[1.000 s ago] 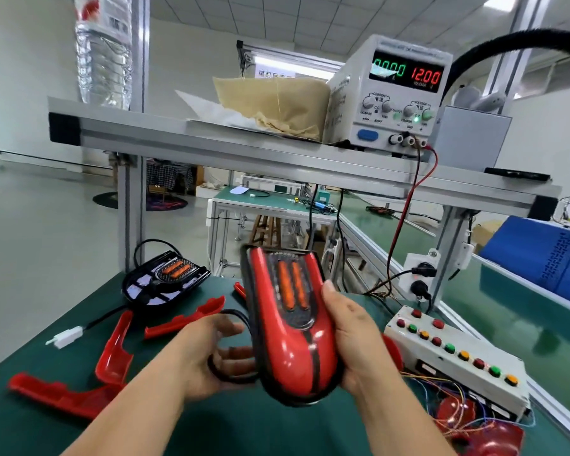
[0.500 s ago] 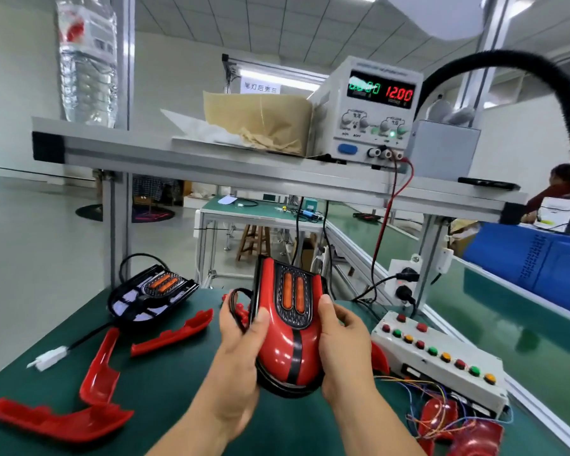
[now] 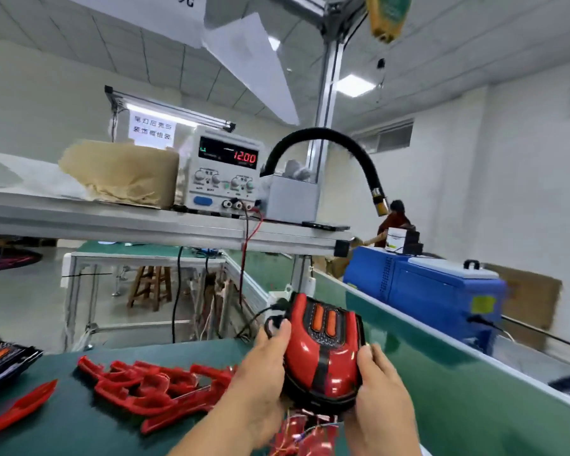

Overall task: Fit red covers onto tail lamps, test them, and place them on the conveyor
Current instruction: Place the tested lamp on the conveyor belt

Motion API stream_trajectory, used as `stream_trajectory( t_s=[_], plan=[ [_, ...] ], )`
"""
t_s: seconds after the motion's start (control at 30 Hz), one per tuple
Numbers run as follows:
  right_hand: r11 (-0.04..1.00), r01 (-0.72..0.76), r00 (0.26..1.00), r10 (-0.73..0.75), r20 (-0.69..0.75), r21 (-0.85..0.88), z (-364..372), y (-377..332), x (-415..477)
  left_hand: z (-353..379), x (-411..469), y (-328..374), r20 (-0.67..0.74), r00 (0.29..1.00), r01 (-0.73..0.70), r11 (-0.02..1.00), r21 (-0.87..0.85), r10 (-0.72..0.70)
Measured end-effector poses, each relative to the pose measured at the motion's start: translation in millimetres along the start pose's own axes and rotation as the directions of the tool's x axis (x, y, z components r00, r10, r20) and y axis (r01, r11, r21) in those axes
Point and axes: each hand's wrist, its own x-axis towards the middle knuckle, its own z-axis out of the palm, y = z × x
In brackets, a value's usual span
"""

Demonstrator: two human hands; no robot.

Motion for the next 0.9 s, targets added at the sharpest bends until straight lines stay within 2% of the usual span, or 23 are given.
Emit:
stream_trajectory(
  t_s=[0.17,0.33,0.47,0.6,0.67,0.73,0.8,0.9],
  plan=[
    [0.997,0.047,0.986,-0.056,-0.160,-0.059,-69,-27,52,81,45,-47,-0.082,0.995,0.068,0.979,0.191,-0.053],
    [0.993,-0.015,0.984,-0.005,-0.178,-0.113,-111,-26,108,122,78,-77,-0.026,0.972,0.233,0.972,-0.014,-0.233],
    [0.987,-0.145,0.970,0.129,-0.206,-0.068,-124,-29,135,129,95,-83,-0.057,0.957,0.285,0.958,0.029,-0.284],
    [0.982,0.008,0.980,-0.045,-0.193,-0.188,-132,-28,158,134,107,-87,-0.030,0.951,0.310,0.944,0.111,-0.308],
    [0.985,0.055,0.983,-0.082,-0.162,-0.162,-137,-29,167,137,115,-93,0.033,0.971,0.233,0.967,0.100,-0.237],
    [1.000,0.028,0.989,-0.026,-0.144,0.009,-141,-27,177,141,118,-104,0.059,0.995,0.072,0.985,0.157,-0.082],
    [0.976,-0.060,0.987,0.089,-0.131,0.207,-139,-18,189,142,115,-115,0.007,0.996,-0.085,0.951,0.297,0.086],
    [0.931,-0.185,0.969,0.227,-0.101,0.313,-130,-4,198,142,115,-124,-0.078,0.965,-0.185,0.857,0.481,0.252]
  ],
)
